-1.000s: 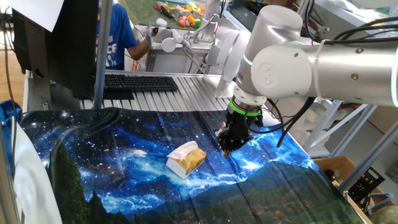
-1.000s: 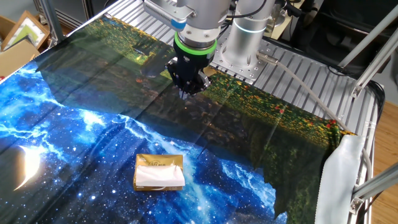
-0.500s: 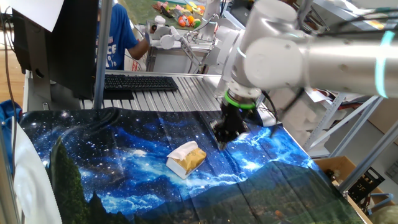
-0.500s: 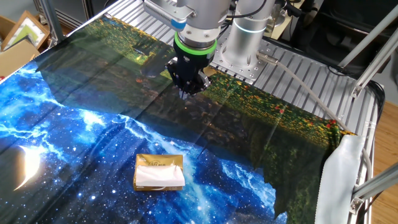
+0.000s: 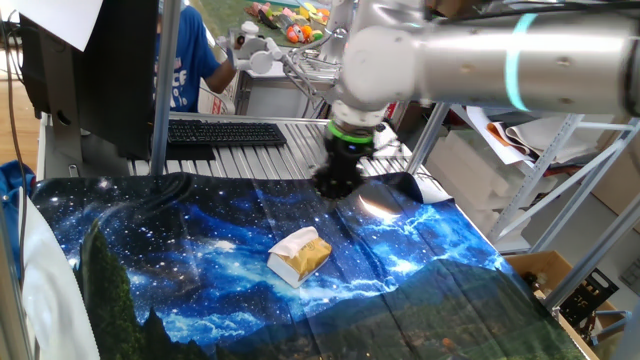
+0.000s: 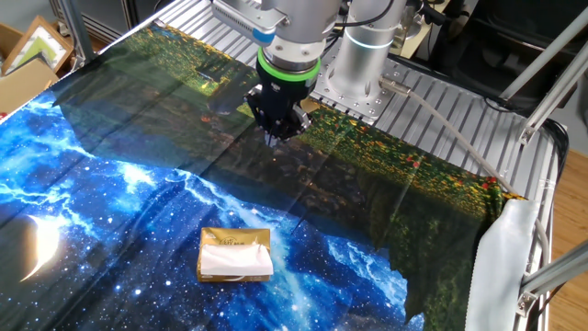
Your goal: Pull out a napkin
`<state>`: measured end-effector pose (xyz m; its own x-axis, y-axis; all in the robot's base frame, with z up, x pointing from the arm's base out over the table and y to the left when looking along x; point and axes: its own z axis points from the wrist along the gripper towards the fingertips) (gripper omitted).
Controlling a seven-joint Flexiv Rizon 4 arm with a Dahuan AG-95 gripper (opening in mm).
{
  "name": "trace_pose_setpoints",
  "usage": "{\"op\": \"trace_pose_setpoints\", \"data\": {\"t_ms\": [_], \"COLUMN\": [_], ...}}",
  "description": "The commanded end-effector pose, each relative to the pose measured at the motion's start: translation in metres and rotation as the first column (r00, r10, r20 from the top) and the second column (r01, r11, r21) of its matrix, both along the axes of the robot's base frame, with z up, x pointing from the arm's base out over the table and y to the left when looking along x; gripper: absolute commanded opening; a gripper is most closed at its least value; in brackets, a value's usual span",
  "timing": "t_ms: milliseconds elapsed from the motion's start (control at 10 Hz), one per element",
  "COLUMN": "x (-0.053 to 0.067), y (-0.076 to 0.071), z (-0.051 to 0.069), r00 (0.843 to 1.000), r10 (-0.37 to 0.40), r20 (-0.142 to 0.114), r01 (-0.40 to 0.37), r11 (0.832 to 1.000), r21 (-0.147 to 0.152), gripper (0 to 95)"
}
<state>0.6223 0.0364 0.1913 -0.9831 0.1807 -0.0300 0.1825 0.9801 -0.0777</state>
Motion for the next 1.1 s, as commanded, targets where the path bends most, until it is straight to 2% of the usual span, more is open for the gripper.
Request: {"op": "trace_pose_setpoints", "data": {"t_ms": [100, 200, 300, 400, 1100], "x": [0.019, 0.023, 0.034, 0.038, 0.039], "y": [0.003, 0.002, -0.004, -0.006, -0.004], "z": [-0.012, -0.012, -0.007, -0.003, -0.001], "r00": [1.000, 1.000, 1.000, 1.000, 1.000], "r10": [-0.004, 0.000, 0.011, 0.008, -0.012], "r20": [0.006, 0.005, 0.004, 0.003, 0.004], "r01": [0.004, 0.000, -0.011, -0.008, 0.012], "r11": [1.000, 1.000, 1.000, 1.000, 1.000], "r21": [0.003, 0.000, 0.009, 0.010, 0.003], "gripper": [0.0, 0.0, 0.0, 0.0, 0.0]}}
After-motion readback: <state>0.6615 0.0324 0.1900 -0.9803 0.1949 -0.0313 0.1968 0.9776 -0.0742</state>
